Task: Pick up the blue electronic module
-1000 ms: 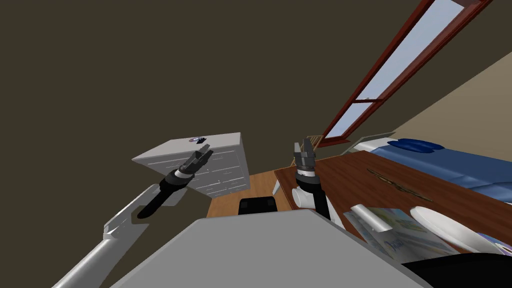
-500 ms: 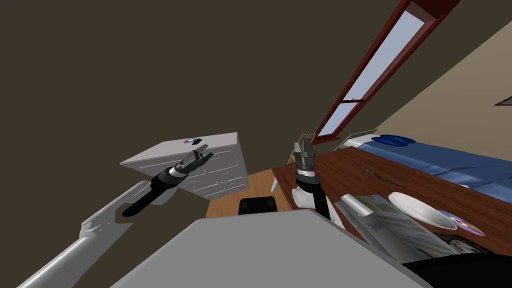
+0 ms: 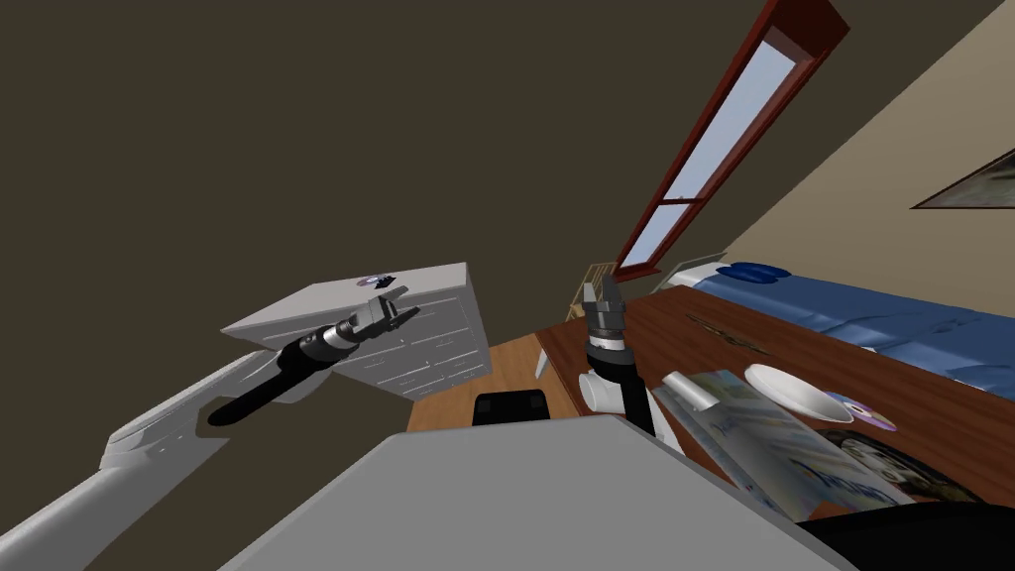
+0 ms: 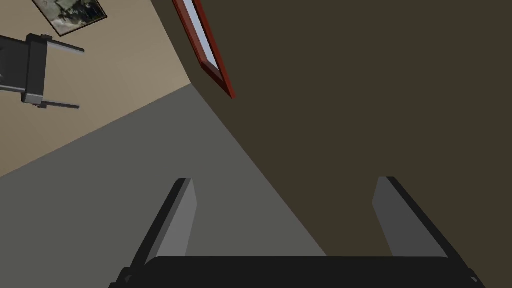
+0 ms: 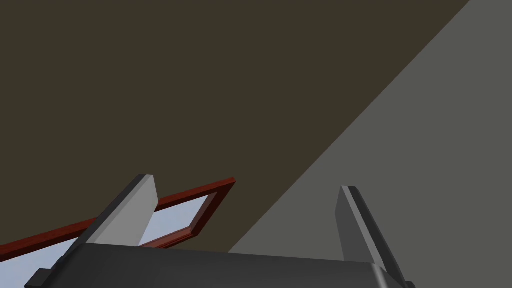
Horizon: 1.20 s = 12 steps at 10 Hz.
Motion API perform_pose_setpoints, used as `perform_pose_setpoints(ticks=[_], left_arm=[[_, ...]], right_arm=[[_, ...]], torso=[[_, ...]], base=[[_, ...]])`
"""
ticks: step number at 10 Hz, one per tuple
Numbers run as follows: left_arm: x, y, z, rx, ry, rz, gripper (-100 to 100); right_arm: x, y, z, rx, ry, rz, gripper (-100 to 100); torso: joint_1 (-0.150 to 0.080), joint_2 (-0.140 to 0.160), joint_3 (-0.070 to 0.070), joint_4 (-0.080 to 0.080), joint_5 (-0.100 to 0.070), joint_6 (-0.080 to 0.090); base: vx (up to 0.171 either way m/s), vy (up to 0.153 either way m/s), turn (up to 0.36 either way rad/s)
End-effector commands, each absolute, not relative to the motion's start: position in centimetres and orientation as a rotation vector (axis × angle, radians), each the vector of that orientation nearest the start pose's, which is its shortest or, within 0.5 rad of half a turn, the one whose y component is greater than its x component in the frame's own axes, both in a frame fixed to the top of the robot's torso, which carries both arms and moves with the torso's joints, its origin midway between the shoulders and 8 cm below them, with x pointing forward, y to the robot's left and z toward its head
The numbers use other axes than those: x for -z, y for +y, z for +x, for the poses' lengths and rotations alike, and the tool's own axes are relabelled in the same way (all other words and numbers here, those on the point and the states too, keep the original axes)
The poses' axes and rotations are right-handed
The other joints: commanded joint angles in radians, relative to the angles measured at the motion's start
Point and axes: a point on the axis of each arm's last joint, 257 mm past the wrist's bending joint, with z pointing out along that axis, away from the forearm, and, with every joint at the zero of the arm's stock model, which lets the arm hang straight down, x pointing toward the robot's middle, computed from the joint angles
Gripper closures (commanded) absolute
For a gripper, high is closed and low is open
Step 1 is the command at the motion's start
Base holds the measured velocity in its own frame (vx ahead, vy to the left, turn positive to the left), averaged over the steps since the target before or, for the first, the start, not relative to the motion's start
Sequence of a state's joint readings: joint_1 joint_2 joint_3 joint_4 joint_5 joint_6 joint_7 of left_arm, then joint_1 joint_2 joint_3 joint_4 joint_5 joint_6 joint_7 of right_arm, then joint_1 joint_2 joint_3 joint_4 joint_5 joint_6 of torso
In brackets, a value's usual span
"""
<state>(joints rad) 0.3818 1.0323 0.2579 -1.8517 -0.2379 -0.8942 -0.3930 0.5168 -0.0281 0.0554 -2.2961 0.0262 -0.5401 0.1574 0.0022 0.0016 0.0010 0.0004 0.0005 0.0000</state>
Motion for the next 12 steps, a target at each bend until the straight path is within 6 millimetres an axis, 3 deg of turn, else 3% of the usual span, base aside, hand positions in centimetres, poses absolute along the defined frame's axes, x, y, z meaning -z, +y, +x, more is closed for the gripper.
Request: perform_pose_setpoints(ticks=[1,2,3,5,6,8,9,11,12], left_arm=[[1.5,30.4,37.0,0.490,1.199,0.791,-100],[1.4,30.4,37.0,0.487,1.203,0.805,-100],[2.0,31.8,37.1,0.414,1.217,0.883,-100],[1.8,31.6,37.2,0.406,1.227,0.927,-100],[2.3,33.2,37.2,0.334,1.239,1.006,-100],[2.1,33.0,37.3,0.326,1.248,1.050,-100],[2.5,34.6,37.3,0.256,1.258,1.132,-100],[2.3,34.4,37.4,0.248,1.265,1.176,-100],[2.7,36.0,37.4,0.181,1.274,1.260,-100]], right_arm=[[-3.3,-25.5,33.6,-1.200,0.657,0.536,0],[-3.2,-25.5,33.6,-1.200,0.657,0.536,0],[-3.2,-25.5,33.6,-1.200,0.657,0.536,0],[-3.2,-25.5,33.6,-1.200,0.657,0.536,0],[-3.2,-25.5,33.6,-1.200,0.657,0.536,0],[-3.2,-25.5,33.6,-1.200,0.657,0.536,0],[-3.2,-25.5,33.6,-1.200,0.657,0.536,0],[-3.2,-25.5,33.6,-1.200,0.657,0.536,0],[-3.2,-25.5,33.6,-1.200,0.657,0.536,0]], torso=[[0.000,0.000,0.000,0.000,0.000,0.000],[0.000,0.000,0.000,0.000,0.000,-0.001],[0.000,-0.001,0.000,0.000,0.000,-0.001],[0.000,0.000,0.000,0.000,0.000,-0.001],[0.000,-0.001,0.000,0.000,0.000,-0.001],[0.001,0.000,0.000,0.000,0.000,-0.001],[0.000,-0.001,0.000,0.000,0.000,-0.001],[0.001,-0.001,0.000,0.000,0.000,-0.001],[0.000,-0.001,-0.001,0.000,0.000,-0.001]], base=[[-0.035,0.023,-0.114],[-0.015,0.012,-0.001],[-0.027,0.012,-0.171],[-0.023,0.018,-0.055],[-0.028,0.019,-0.191],[-0.024,0.026,-0.042],[-0.027,0.026,-0.148],[-0.018,0.027,-0.064],[-0.019,0.031,-0.172]])
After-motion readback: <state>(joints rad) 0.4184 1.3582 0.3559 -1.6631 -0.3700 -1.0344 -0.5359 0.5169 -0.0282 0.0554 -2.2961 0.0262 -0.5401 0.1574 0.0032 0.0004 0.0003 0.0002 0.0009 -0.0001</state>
